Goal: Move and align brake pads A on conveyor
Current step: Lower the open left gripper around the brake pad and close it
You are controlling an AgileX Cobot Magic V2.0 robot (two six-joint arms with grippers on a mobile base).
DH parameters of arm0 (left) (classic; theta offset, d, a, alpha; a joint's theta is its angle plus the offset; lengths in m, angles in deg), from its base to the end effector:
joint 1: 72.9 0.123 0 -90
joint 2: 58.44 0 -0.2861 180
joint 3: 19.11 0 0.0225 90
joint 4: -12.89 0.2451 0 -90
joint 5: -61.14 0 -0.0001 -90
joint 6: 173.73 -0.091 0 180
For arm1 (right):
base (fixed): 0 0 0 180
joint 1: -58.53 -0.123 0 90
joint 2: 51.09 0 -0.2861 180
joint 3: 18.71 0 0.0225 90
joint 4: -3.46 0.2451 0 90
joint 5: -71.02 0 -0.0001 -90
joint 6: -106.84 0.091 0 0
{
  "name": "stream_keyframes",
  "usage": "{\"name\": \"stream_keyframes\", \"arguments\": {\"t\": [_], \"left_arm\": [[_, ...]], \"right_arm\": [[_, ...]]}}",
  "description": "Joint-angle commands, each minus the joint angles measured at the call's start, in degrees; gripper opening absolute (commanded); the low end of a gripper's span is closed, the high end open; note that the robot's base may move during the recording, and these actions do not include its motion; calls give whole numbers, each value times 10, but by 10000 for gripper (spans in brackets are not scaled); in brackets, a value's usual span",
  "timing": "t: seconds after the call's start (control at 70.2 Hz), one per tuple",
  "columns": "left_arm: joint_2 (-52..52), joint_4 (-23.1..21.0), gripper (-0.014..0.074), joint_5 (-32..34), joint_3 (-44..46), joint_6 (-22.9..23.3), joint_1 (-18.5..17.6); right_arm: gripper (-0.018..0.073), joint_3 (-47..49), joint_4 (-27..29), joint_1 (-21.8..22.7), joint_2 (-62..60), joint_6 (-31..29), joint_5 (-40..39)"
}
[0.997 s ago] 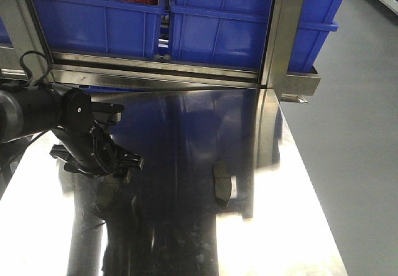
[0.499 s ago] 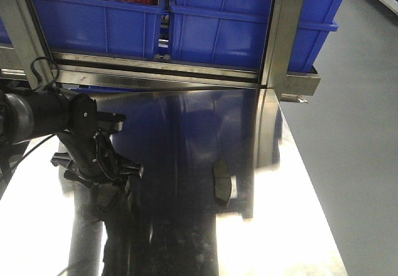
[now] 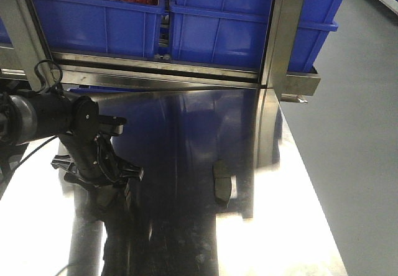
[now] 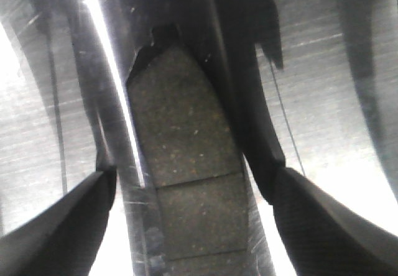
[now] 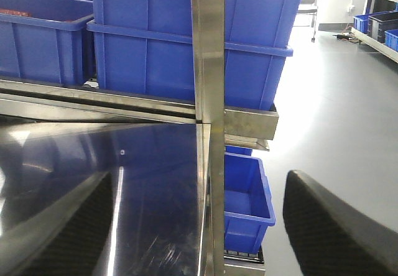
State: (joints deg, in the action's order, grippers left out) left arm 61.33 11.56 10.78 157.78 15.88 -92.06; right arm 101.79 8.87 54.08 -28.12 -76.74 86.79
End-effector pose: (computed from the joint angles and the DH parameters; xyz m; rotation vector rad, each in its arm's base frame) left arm 0.3497 -0.1232 0.1668 0.2315 3.0223 -0.0720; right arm 0.0663 0.0075 0.2760 -0.0613 1.7133 0.1007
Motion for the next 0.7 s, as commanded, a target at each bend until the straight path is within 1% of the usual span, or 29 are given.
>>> {"name": "stream_keyframes", "arguments": {"t": [0.0,0.157,0.385,0.541,0.684], "left_arm": [[-21,-3,544,19,15,7,-4],[-21,-3,544,32,15,7,-4],[-21,-3,519,22,15,7,-4],[-21,-3,452,13,15,7,-4],[-21,-3,358,16,15,7,-4]], "right_arm": [[536,16,-1,2,6,-2,-45],[536,16,-1,2,6,-2,-45],[536,16,-1,2,6,-2,-45],[536,16,-1,2,6,-2,-45],[536,16,-1,2,6,-2,-45]]}}
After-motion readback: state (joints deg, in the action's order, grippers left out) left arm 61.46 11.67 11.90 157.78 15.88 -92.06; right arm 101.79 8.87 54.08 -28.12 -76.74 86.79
